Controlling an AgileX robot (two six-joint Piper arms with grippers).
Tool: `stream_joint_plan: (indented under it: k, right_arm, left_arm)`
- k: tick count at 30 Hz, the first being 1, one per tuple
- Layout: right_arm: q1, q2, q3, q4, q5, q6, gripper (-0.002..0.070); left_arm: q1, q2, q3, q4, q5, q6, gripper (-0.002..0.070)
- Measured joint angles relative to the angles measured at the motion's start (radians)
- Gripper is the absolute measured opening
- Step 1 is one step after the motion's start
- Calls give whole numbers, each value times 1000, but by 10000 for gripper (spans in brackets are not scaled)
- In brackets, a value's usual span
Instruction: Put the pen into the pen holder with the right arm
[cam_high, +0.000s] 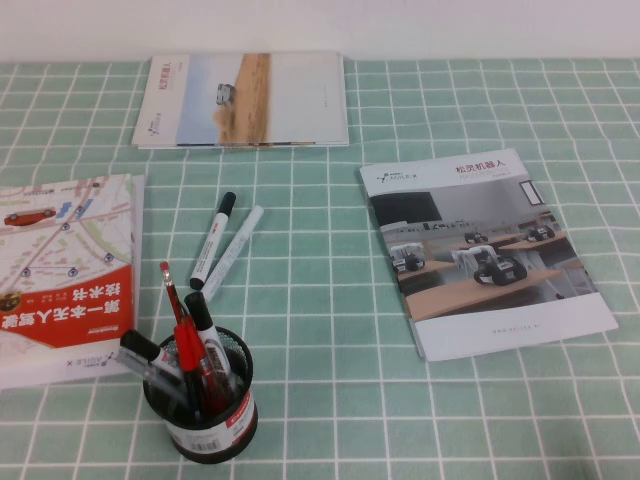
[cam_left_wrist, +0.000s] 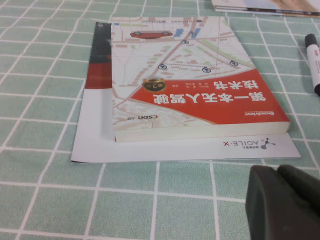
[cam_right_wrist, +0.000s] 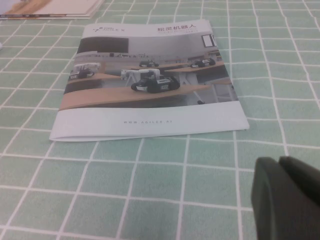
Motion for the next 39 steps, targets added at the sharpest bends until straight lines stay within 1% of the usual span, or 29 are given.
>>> stream_joint_plan:
  k: [15,19,22,30,33,39]
  right_arm:
    - [0,0,0,4,0,0,-20]
    - [0,0,0,41,-16,0,-20]
    - [0,0,0,123,-62,0,-20]
    - [0,0,0,501,-259,0,-20]
    - [0,0,0,552,-292,0,-20]
    - [0,0,0,570,-287,0,-20]
  left_arm:
    - [0,0,0,0,0,0,-4]
    - [0,0,0,0,0,0,-4]
    - [0,0,0,0,0,0,-4]
    - [0,0,0,0,0,0,-4]
    - [0,0,0,0,0,0,-4]
    - [0,0,0,0,0,0,-4]
